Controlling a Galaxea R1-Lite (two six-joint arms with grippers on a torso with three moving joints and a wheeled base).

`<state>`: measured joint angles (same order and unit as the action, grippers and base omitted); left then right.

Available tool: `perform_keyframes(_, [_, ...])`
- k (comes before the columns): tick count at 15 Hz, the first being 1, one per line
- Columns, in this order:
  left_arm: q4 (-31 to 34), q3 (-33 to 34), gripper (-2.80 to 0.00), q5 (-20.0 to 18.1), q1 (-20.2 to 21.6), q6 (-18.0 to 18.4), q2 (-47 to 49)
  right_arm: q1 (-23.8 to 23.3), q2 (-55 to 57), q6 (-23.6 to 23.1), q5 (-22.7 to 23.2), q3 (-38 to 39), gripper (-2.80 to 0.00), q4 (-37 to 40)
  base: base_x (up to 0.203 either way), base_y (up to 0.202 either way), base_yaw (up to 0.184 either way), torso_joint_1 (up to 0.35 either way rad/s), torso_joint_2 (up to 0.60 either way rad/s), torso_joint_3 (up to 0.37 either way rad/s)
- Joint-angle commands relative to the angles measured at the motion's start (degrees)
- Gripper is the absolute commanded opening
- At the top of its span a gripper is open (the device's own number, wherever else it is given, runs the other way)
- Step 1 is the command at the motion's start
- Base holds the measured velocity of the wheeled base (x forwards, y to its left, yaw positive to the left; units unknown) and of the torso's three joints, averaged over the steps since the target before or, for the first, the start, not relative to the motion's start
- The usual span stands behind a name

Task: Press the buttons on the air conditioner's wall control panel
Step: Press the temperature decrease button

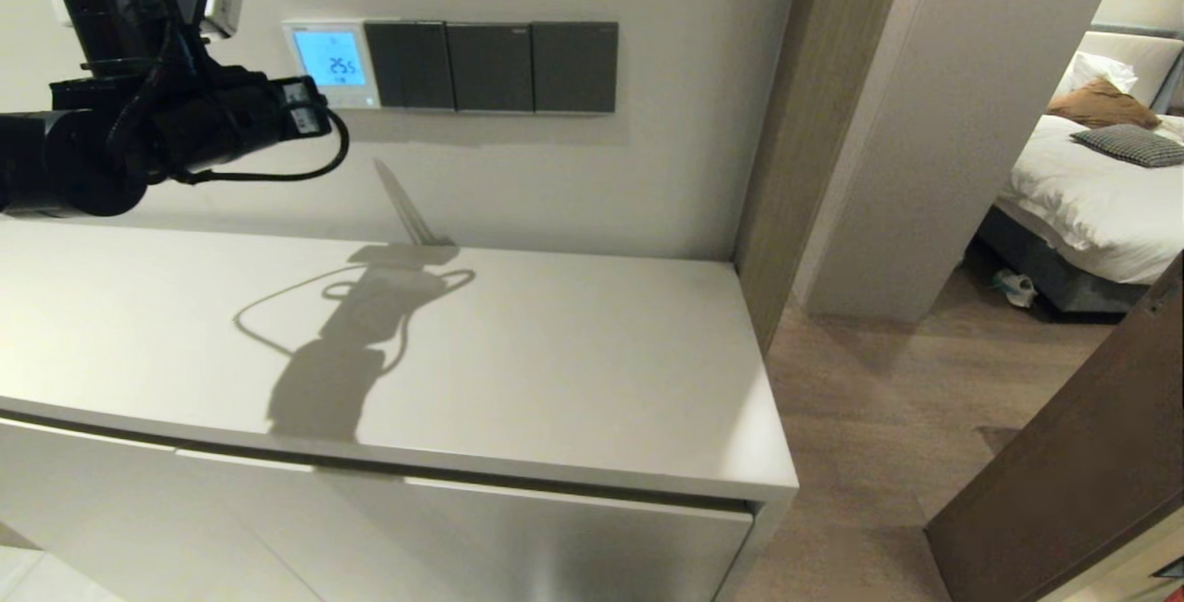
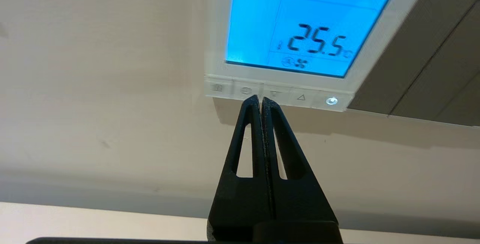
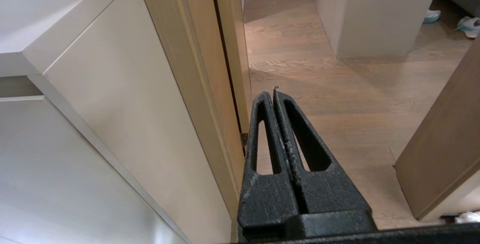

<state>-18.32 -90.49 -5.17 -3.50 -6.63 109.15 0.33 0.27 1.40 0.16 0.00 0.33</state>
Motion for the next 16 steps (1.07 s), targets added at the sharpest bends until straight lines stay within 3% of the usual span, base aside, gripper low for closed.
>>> perform_keyframes(1, [-0.13, -0.12, -2.8, -0.02, -0.02, -0.05, 0.54, 0.02, 0.08, 0.0, 0.02, 0.09, -2.8, 0.02, 0.0, 0.0, 0.0, 0.0, 0.0, 0.0])
perform_keyframes(16, [-0.22, -1.0, -2.8, -0.28, -0.54, -0.14, 1.85, 0.02, 0.08, 0.05, 0.02, 0.09, -2.8, 0.02, 0.0, 0.0, 0.0, 0.0, 0.0, 0.0])
